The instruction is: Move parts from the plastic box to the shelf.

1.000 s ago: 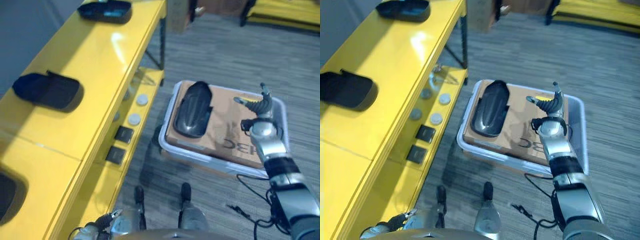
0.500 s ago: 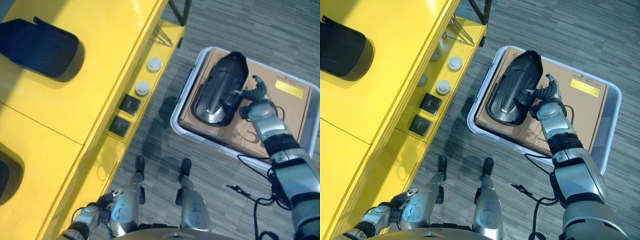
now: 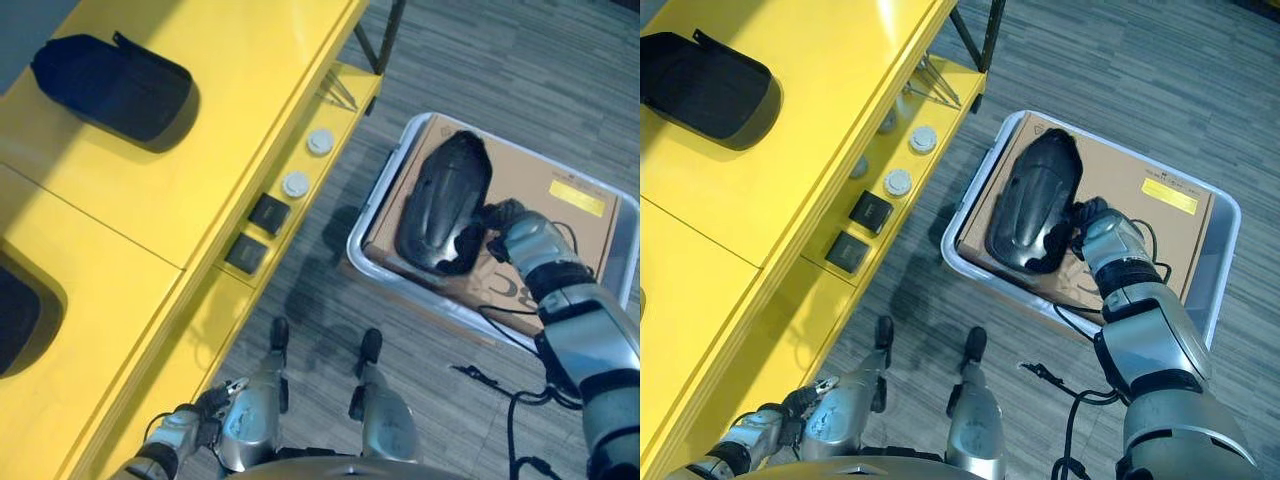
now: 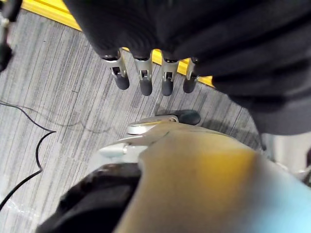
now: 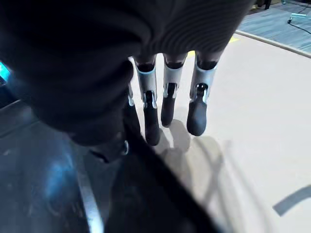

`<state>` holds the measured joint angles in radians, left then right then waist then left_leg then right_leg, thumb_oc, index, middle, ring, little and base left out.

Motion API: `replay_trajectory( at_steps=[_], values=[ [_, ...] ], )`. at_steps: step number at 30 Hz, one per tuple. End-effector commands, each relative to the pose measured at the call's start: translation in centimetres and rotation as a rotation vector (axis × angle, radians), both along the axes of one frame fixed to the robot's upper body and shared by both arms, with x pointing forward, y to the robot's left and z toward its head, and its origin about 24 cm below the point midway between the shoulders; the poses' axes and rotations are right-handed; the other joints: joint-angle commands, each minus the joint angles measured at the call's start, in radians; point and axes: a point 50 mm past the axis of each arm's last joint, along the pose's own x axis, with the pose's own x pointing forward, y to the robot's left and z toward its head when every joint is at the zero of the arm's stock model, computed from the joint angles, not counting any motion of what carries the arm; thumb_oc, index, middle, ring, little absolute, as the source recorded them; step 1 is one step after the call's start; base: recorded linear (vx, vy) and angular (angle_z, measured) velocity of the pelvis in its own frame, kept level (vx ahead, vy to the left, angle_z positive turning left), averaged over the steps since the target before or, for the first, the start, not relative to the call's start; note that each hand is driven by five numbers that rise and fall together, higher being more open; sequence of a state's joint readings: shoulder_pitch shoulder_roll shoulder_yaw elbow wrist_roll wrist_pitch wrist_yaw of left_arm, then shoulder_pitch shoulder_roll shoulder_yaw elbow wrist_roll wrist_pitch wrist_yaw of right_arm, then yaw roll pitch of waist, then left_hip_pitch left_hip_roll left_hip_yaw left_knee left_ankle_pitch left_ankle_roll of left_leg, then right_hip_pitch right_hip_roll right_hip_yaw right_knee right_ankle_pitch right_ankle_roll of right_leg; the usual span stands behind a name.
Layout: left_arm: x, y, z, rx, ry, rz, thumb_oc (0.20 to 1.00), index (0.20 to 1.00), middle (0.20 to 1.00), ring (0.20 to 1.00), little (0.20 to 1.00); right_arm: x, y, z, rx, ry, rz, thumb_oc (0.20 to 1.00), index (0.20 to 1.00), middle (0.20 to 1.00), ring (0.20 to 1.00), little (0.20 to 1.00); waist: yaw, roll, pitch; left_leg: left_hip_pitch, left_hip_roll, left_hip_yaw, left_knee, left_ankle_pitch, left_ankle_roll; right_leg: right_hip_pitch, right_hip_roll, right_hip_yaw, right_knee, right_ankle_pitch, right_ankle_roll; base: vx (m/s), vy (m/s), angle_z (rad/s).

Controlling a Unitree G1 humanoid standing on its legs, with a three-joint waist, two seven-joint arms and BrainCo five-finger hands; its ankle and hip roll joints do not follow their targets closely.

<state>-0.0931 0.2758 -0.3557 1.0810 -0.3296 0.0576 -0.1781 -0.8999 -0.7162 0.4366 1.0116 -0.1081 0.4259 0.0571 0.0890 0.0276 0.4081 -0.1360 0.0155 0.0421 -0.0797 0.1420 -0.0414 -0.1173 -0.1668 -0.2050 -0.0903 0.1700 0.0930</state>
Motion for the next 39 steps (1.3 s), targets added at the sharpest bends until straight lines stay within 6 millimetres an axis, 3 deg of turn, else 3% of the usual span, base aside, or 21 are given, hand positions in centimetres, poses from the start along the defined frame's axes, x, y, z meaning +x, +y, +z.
replay_trajectory(
  at_steps=[1,6,11,14,18,20,24,27,33,35,39],
  values=[
    [-1.0,0.2,-0.5,0.036,0.063,-0.084,1.000,1.000,1.000,1.000,1.000,-3.9,-2.8,-5.2,0.100,0.252,-0.172,0.200,0.200,0.200,0.200,0.200,0.013,0.030,-0.039,0.017,0.017,-0.032,0.017,-0.056,-0.027,0.009,-0.034,0.008,0.003,-0.031,0.039,0.01,-0.032,0.06],
    [-2.4,0.4,-0.9,0.044,0.081,-0.088,1.000,1.000,1.000,1.000,1.000,-7.5,-5.1,-8.5,0.271,0.221,-0.320,0.200,0.200,0.200,0.200,0.200,0.013,0.028,-0.081,0.051,0.023,-0.035,0.009,-0.063,-0.028,0.038,-0.030,0.005,0.003,-0.037,0.044,0.02,-0.046,0.04],
    [-2.4,0.4,-0.6,0.025,0.050,-0.109,1.000,1.000,1.000,1.000,1.000,-9.1,-4.8,-11.0,0.322,0.215,-0.231,0.200,0.200,0.200,0.200,0.200,-0.002,0.014,-0.143,0.094,0.033,-0.021,-0.008,-0.066,-0.033,0.073,-0.022,0.002,0.003,-0.043,0.050,0.03,-0.060,-0.01],
    [-1.5,0.3,0.0,0.017,-0.024,-0.127,1.000,1.000,1.000,1.000,1.000,-9.6,-4.0,-12.1,0.280,0.169,-0.156,0.200,0.200,0.200,0.200,0.200,-0.012,0.000,-0.189,0.116,0.041,-0.013,-0.008,-0.068,-0.038,0.102,-0.012,-0.006,0.003,-0.045,0.052,0.03,-0.100,0.00],
    [1.0,-0.6,1.8,-0.051,-0.150,-0.154,1.000,1.000,1.000,1.000,1.000,-9.4,-2.7,-11.7,0.180,0.022,-0.079,0.200,0.200,0.200,0.200,0.200,-0.025,-0.018,-0.243,0.145,0.053,0.004,-0.008,-0.071,-0.037,0.137,0.000,-0.012,0.003,-0.050,0.048,0.03,-0.097,0.04],
    [2.4,-1.3,3.1,-0.073,-0.213,-0.173,1.000,1.000,1.000,1.000,1.000,-9.2,-2.2,-11.1,0.141,-0.038,-0.033,0.200,0.200,0.200,0.200,0.200,-0.029,-0.023,-0.257,0.158,0.056,0.010,-0.008,-0.074,-0.035,0.149,0.005,-0.010,0.003,-0.054,0.045,0.00,-0.052,-0.01],
    [7.5,-3.2,9.3,-0.150,-0.426,-0.240,1.000,1.000,1.000,1.000,1.000,-8.4,-0.6,-8.5,0.058,-0.177,0.112,0.200,0.200,0.200,0.200,0.200,-0.046,-0.031,-0.291,0.200,0.058,0.032,-0.008,-0.081,-0.023,0.186,0.016,-0.001,0.003,-0.057,0.039,-0.01,-0.022,-0.02],
    [10.1,-4.9,12.6,-0.262,-0.522,-0.224,1.000,1.000,1.000,1.000,1.000,-7.2,0.5,-6.2,-0.025,-0.280,0.195,0.200,0.200,0.200,0.200,0.200,-0.059,-0.037,-0.307,0.222,0.056,0.039,-0.008,-0.086,-0.017,0.204,0.021,0.006,0.003,-0.057,0.039,-0.02,0.011,-0.05],
    [11.9,-8.3,15.7,-0.446,-0.600,-0.174,1.000,1.000,1.000,1.000,1.000,-5.4,3.4,-1.8,-0.088,-0.422,0.360,0.200,0.200,0.200,0.200,0.200,-0.088,-0.046,-0.324,0.245,0.056,0.048,-0.008,-0.092,-0.012,0.215,0.031,0.028,0.003,-0.055,0.036,-0.02,0.017,-0.08],
    [12.1,-10.0,16.8,-0.528,-0.625,-0.168,1.000,1.000,1.000,1.000,1.000,-4.6,5.4,0.5,-0.134,-0.509,0.451,0.200,0.200,0.200,0.200,0.200,-0.099,-0.050,-0.333,0.255,0.057,0.049,-0.008,-0.097,-0.010,0.221,0.037,0.037,0.003,-0.060,0.032,-0.01,0.025,-0.18],
    [12.3,-10.9,18.0,-0.569,-0.674,-0.173,1.000,1.000,1.000,1.000,1.000,-4.3,7.0,2.3,-0.178,-0.587,0.524,0.200,0.200,0.200,0.200,0.200,-0.106,-0.053,-0.340,0.262,0.059,0.055,-0.008,-0.103,-0.010,0.224,0.040,0.041,0.003,-0.065,0.032,0.00,0.015,-0.08]
  ],
)
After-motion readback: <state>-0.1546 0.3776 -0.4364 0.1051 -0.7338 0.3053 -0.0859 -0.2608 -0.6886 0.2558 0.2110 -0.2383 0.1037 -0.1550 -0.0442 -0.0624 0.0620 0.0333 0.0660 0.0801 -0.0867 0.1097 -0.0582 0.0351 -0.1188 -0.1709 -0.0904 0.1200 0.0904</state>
